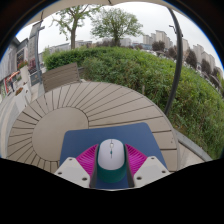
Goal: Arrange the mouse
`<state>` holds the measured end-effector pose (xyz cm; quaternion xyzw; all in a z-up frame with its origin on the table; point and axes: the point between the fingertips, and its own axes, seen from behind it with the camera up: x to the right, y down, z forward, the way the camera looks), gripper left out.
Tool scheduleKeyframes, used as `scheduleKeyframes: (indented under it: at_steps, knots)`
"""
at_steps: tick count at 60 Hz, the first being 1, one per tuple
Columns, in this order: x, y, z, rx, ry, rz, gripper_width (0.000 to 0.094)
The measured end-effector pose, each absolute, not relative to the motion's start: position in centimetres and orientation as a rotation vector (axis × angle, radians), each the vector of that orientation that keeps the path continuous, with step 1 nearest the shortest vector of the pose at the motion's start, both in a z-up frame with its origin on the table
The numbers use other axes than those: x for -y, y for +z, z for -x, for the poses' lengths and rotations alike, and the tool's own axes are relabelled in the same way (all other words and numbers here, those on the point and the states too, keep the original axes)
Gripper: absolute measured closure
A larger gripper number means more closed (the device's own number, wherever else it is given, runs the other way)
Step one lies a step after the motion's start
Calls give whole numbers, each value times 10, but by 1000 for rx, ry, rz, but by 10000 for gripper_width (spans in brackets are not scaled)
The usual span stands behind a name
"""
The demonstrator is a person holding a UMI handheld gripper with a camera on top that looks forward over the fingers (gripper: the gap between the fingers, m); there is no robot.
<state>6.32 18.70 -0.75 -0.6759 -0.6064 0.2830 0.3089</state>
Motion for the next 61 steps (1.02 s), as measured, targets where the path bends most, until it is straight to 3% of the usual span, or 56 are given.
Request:
scheduleKeyframes:
  at_steps: [7,9,11,12,14,25,35,42,51,61]
  knots:
    - [-188,-12,-63,1605,763,1791,407]
    - [-188,-11,-64,1602,765,1810,300]
    - [-193,-9,-67,1592,746,1839,105]
    - [-195,-6,-68,1586,736,1852,77]
    - [-198,3,-71,1563,728,1876,116]
    - [-211,80,-127,1499,580,1987,84]
    - [-188,152,-193,1594,527,1957,90]
    - [-177,182,-221,1623,563,1932,93]
    - [-170,194,-234,1629,598,1940,92]
    - [-170,185,-235,1636,568,1939,83]
